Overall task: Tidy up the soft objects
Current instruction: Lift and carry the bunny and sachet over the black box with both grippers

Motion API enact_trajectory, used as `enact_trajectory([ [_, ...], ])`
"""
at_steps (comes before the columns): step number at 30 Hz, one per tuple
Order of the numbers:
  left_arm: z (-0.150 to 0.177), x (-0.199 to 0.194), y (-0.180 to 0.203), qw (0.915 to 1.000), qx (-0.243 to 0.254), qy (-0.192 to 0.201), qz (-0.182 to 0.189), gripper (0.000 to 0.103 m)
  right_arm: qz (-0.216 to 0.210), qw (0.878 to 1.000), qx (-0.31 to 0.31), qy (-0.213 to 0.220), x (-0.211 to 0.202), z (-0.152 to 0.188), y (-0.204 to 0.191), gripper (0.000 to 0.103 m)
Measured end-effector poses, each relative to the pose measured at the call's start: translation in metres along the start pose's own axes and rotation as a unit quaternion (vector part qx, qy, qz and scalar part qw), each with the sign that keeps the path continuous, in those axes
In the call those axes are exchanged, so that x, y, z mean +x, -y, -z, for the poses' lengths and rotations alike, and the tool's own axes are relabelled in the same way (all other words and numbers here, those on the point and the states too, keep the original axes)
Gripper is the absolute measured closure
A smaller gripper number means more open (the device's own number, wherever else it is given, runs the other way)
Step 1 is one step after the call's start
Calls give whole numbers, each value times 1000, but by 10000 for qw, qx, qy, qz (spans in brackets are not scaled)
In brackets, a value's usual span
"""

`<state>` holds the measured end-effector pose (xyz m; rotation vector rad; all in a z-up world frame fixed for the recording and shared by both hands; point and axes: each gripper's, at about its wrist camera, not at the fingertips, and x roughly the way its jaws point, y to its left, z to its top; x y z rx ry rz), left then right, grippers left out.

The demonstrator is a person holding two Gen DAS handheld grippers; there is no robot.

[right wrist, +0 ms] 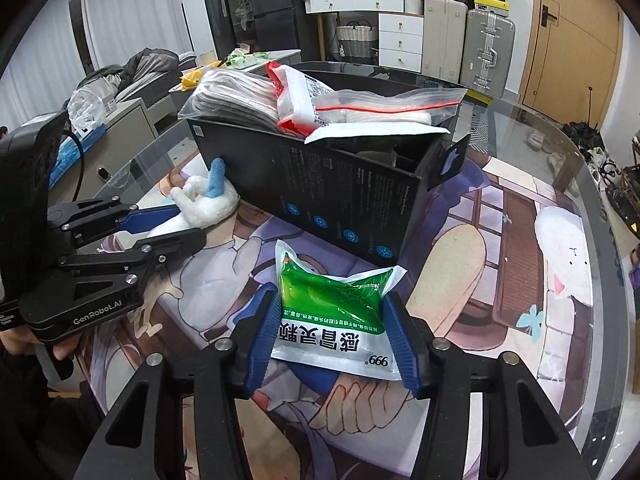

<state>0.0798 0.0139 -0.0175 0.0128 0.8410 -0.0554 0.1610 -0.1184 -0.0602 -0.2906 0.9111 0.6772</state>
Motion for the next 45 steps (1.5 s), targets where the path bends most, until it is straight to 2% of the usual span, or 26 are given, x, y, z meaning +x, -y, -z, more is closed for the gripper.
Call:
enact_trajectory([
  [9,1,-1,-1,10000,-23,9,12,73,-72,10000,-43,33,-8,2,2,53],
  [24,4,-23,-2,9996,-1,274,-42,73,-143,9990,-31,424,-45,-1,4,53],
  [34,5,-60,-10,9976,-188,661,-35,73,-134,9967,-137,792,-79,-8,-5,53],
  [45,-13,-88,-12,9930,-278,1144,52,73,-118,9924,-60,1226,-103,-19,-7,53],
])
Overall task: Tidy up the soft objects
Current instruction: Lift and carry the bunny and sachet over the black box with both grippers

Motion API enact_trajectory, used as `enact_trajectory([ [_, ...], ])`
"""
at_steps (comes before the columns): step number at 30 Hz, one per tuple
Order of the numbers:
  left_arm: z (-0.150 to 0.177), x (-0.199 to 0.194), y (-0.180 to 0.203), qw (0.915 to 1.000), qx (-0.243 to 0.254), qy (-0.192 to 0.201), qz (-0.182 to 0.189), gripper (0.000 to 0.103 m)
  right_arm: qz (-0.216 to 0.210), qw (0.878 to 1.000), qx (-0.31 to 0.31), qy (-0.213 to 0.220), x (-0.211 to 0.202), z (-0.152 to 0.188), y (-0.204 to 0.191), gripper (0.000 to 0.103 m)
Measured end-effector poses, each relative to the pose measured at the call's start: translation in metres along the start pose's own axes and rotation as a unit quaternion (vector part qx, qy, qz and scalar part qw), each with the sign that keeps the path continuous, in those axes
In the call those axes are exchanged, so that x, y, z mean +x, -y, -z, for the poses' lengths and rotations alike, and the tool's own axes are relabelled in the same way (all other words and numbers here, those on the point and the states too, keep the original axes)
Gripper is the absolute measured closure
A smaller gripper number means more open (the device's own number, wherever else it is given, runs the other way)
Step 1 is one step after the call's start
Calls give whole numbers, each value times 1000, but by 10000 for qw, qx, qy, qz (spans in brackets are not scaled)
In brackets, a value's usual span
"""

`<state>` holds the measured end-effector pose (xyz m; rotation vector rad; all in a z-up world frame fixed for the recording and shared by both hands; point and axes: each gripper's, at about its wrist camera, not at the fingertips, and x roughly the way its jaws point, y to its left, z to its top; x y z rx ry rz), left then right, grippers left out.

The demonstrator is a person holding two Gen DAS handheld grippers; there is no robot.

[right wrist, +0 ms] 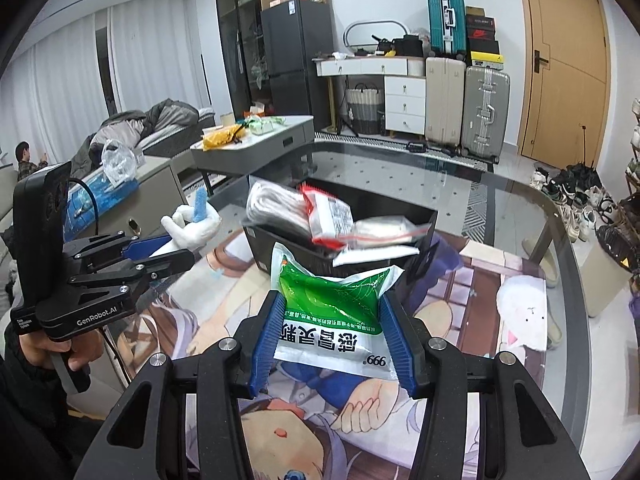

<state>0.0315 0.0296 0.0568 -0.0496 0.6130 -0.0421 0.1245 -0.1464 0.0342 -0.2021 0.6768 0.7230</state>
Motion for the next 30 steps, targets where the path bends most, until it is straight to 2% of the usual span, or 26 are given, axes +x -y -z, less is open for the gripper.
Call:
enact_trajectory([
  [12,-29,-1,5,9993,116,322,157,73,106,9994,224,243,3,-19,11,53],
  [30,-65,36,-3,9987,56,380,329,73,284,9986,288,339,28,-58,26,53],
])
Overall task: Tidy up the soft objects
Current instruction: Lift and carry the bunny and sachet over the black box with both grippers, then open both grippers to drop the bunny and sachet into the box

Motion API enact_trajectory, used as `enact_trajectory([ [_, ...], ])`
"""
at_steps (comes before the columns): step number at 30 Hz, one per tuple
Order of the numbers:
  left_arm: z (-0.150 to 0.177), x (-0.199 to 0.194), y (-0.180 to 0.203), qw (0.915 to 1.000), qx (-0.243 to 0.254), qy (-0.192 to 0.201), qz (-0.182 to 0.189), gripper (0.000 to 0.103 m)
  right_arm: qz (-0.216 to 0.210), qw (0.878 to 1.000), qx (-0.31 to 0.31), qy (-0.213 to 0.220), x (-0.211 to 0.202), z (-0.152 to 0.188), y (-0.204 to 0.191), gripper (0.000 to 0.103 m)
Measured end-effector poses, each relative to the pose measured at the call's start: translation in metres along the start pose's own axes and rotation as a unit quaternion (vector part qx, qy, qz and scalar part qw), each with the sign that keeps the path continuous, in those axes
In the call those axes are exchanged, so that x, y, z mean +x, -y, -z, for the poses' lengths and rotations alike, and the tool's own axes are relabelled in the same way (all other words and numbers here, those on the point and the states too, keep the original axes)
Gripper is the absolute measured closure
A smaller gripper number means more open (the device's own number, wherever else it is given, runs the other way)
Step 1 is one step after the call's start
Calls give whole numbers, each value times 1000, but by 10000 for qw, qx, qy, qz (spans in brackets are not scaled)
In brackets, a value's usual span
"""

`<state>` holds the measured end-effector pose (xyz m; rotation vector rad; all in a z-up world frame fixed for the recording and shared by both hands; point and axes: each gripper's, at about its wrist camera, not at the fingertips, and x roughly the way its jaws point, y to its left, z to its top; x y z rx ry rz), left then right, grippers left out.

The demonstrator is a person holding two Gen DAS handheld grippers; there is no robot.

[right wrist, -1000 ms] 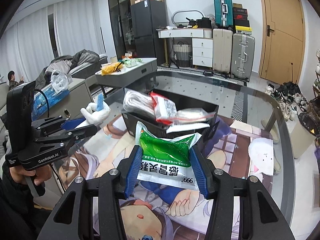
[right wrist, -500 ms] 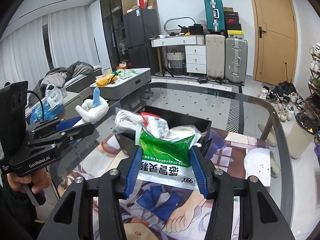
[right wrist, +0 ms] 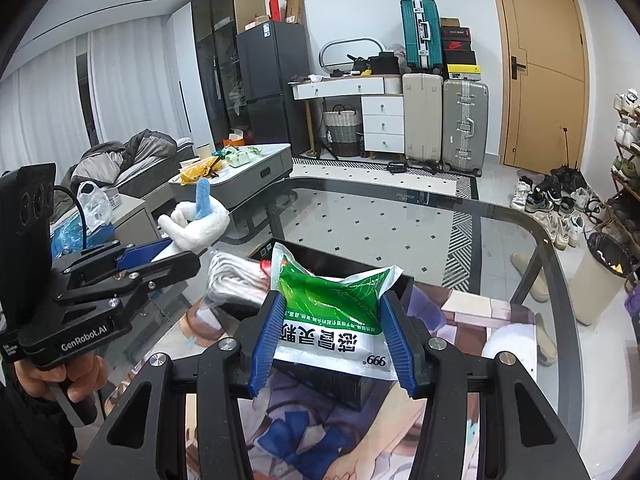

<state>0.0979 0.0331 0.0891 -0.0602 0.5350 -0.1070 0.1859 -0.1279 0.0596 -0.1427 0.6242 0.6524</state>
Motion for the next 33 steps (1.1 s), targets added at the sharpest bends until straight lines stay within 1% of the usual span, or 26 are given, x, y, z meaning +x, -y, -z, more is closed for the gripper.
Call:
enact_trajectory([
  [4,-5,13,-3,9999,-134,-22,52,73,41,10000,0,-29,14,-8,0,53],
  [13,-7,41,-7,9997,-188,-170,32,73,113,9997,-61,-218,49,-14,2,53],
  [20,-4,59,-4,9995,-125,-298,-45,73,185,9990,-82,-401,74,-16,9,53],
  [24,0,70,-2,9990,-65,-431,-83,72,328,9977,-226,-547,89,-16,6,53],
  [28,2,75,1,9988,57,-479,-115,72,421,9960,-369,-692,103,-13,0,53],
  [31,3,76,0,9987,66,-485,-110,70,449,9957,-379,-711,109,-10,1,53],
  [33,4,77,-1,9986,18,-529,-80,69,490,9957,-447,-641,106,-10,0,53],
])
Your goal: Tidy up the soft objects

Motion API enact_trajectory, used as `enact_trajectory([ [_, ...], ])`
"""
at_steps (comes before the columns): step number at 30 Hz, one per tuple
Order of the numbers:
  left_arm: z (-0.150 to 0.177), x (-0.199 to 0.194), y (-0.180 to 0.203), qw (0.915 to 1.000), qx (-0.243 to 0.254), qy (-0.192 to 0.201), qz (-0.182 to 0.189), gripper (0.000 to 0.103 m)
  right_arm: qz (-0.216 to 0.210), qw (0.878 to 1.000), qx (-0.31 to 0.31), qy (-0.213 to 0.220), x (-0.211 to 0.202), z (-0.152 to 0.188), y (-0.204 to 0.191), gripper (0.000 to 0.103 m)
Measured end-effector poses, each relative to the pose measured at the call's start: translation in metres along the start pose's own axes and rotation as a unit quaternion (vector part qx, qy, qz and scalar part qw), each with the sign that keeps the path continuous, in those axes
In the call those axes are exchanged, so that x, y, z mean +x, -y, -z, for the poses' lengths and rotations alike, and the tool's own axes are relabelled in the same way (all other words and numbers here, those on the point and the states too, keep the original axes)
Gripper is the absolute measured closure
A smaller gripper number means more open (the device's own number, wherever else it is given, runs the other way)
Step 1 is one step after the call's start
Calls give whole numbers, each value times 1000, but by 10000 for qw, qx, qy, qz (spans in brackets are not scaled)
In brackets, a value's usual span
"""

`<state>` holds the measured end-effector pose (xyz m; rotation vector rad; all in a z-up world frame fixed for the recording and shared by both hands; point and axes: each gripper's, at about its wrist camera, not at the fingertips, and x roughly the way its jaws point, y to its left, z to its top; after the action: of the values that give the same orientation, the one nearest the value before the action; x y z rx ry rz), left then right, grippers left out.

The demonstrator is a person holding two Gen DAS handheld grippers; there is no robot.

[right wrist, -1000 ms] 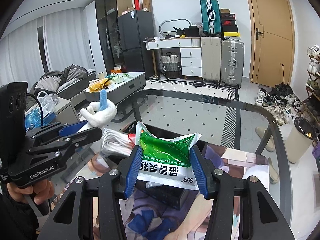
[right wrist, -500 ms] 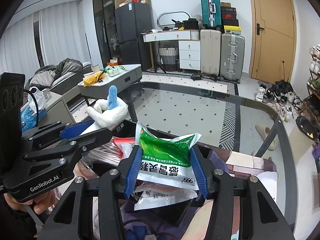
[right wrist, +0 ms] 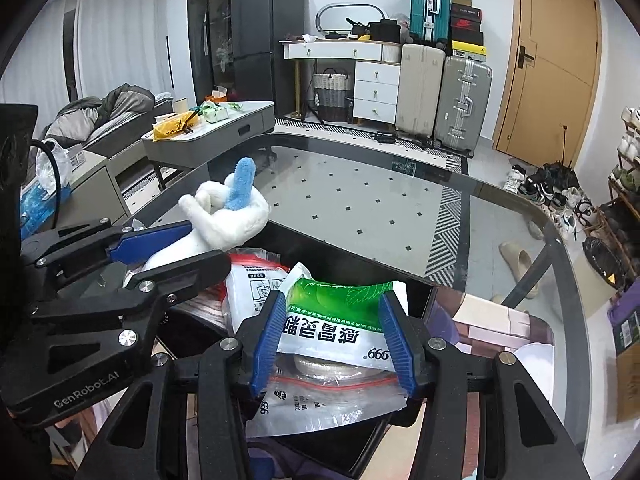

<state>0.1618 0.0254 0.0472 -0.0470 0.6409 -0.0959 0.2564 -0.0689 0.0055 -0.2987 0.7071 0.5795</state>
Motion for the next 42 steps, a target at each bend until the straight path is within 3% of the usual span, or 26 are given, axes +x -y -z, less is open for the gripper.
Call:
enact_trajectory([
  [2,0,-1,0,10000,12,-24,21,66,10,9999,-23,119,-7,1,1,47],
  [5,0,-7,1,10000,14,14,77,53,117,9995,-33,278,-21,6,4,37],
  [6,1,-11,1,9999,6,43,114,46,144,9994,-4,323,-27,8,6,34],
  [8,2,-19,0,9998,-4,106,167,37,193,9988,64,436,-39,15,11,17],
  [10,5,-28,0,9998,-15,193,101,19,210,9980,122,578,-50,23,14,9],
  [15,16,-46,-10,9992,-216,325,118,0,113,9971,246,705,-67,42,14,1],
  [30,54,-60,-16,9961,-217,825,-228,0,-260,9892,491,1356,-88,84,-10,1],
  [42,63,-51,-10,9943,-217,1024,-181,0,-65,9846,572,1650,-90,99,-8,1],
])
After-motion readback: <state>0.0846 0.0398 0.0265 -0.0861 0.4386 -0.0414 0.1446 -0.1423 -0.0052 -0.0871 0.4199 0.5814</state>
